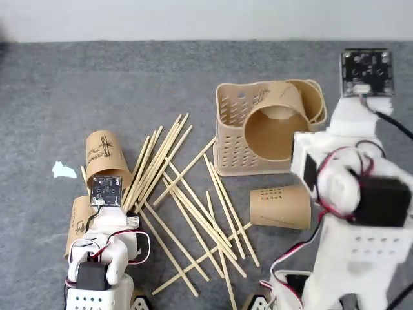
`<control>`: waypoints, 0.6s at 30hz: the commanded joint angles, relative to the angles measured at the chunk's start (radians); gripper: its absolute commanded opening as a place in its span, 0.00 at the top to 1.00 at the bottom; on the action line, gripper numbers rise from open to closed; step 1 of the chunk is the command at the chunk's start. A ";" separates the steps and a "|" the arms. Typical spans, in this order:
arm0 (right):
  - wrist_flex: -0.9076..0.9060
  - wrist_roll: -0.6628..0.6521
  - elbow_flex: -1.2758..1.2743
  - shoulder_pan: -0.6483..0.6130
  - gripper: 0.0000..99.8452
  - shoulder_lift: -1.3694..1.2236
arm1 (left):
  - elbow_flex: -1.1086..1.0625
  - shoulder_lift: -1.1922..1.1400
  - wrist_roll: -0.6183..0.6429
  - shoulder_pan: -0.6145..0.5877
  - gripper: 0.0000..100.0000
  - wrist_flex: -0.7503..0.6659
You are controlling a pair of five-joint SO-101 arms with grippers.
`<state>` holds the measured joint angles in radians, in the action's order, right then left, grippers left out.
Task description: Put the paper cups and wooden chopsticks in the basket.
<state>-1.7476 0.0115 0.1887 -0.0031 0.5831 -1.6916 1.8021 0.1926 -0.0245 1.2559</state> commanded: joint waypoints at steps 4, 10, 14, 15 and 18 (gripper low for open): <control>0.062 0.060 0.049 0.007 0.99 -0.064 | 0.008 0.015 0.002 -0.002 0.99 0.003; 0.110 0.061 0.049 0.033 0.99 -0.065 | 0.008 0.015 0.002 -0.002 0.99 0.003; 0.133 0.060 0.049 0.088 0.99 -0.038 | 0.008 0.015 0.002 -0.002 0.99 0.003; 0.130 0.058 0.049 0.101 0.99 -0.035 | 0.008 0.015 0.002 -0.002 0.99 0.003; 0.119 0.055 0.041 0.114 0.99 -0.038 | 0.008 0.015 0.002 -0.002 0.99 0.003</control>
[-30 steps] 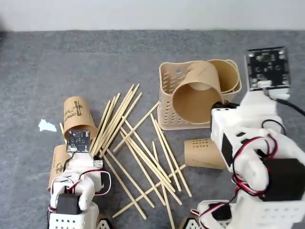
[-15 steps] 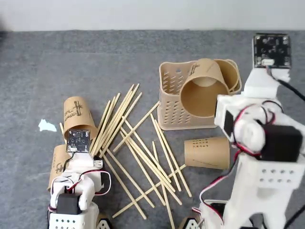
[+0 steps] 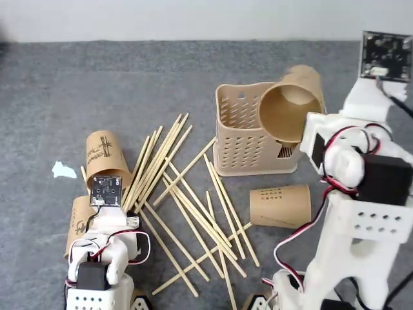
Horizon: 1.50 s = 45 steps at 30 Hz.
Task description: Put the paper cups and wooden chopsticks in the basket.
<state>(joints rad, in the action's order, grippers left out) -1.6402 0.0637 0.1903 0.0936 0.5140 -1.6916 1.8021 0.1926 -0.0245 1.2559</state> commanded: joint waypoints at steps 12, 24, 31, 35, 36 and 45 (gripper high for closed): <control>-0.062 0.064 0.041 -0.053 0.99 -0.022 | 0.008 0.015 0.002 -0.002 0.99 0.003; -0.001 0.129 0.048 -0.061 0.82 -0.076 | 0.008 0.015 0.002 -0.002 0.99 0.003; 0.153 0.110 0.043 -0.059 0.86 -0.085 | 0.008 0.015 0.002 -0.002 0.99 0.003; 0.234 0.109 0.040 -0.059 0.86 -0.087 | 0.008 0.015 0.002 -0.002 0.99 0.003; 0.251 0.109 0.040 -0.059 0.86 -0.091 | 0.008 0.015 0.002 -0.002 0.99 0.003; 0.384 0.107 0.046 -0.091 0.86 -0.259 | 0.008 0.015 0.002 -0.002 0.99 0.003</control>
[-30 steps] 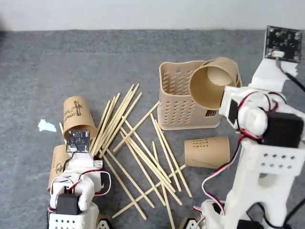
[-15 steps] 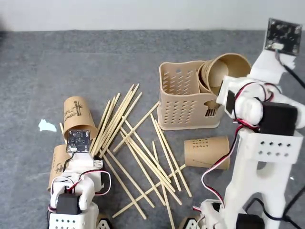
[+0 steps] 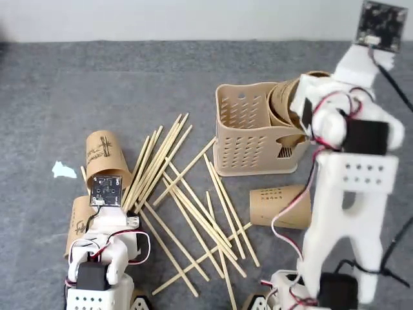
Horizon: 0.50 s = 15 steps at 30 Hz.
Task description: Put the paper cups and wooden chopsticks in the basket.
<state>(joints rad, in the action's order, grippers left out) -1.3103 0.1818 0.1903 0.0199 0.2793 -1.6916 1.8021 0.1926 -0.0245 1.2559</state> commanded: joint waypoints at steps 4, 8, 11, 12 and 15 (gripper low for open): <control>0.105 -0.011 0.046 -0.047 0.86 -0.065 | 0.008 0.015 0.002 -0.002 0.99 0.003; 0.110 -0.057 0.046 -0.090 0.86 -0.071 | 0.008 0.015 0.002 -0.002 0.99 0.003; 0.107 -0.087 0.046 -0.090 0.86 -0.070 | 0.008 0.015 0.002 -0.002 0.99 0.003; 0.105 -0.089 0.046 -0.087 0.86 -0.070 | 0.008 0.015 0.002 -0.002 0.99 0.003; 0.045 -0.089 0.048 -0.070 0.86 -0.051 | 0.008 0.015 0.002 -0.002 0.99 0.003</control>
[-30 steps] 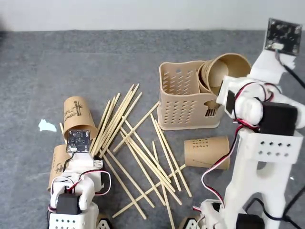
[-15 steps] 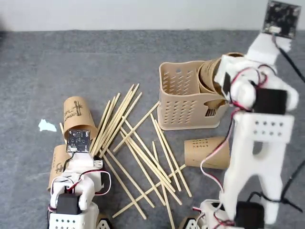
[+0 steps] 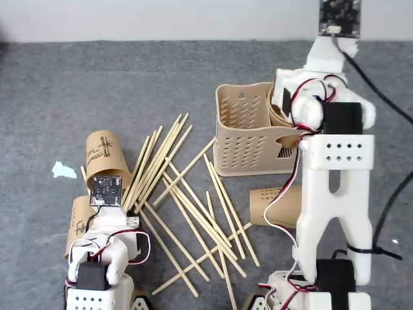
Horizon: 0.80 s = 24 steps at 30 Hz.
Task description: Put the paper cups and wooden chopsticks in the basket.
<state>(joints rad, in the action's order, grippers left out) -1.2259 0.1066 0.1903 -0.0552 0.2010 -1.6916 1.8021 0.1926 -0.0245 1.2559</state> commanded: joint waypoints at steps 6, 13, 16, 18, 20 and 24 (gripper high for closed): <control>-0.240 -0.064 0.041 0.007 0.86 0.116 | 0.008 0.015 0.002 -0.002 0.99 0.003; -0.323 -0.078 0.040 0.015 0.86 0.064 | 0.008 0.015 0.002 -0.002 0.99 0.003; -0.320 -0.078 0.040 0.015 0.86 0.007 | 0.008 0.015 0.002 -0.002 0.99 0.003; -0.320 -0.078 0.040 0.015 0.86 -0.018 | 0.008 0.015 0.002 -0.002 0.99 0.003; -0.323 -0.078 0.046 0.015 0.86 -0.025 | 0.008 0.015 0.002 -0.002 0.99 0.003; -0.331 -0.078 0.046 0.008 0.86 0.047 | 0.008 0.015 0.002 -0.002 0.99 0.003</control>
<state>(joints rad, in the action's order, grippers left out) -1.5451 0.0376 0.2117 -0.0445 0.1995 -1.6916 1.8021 0.1926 -0.0245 1.2559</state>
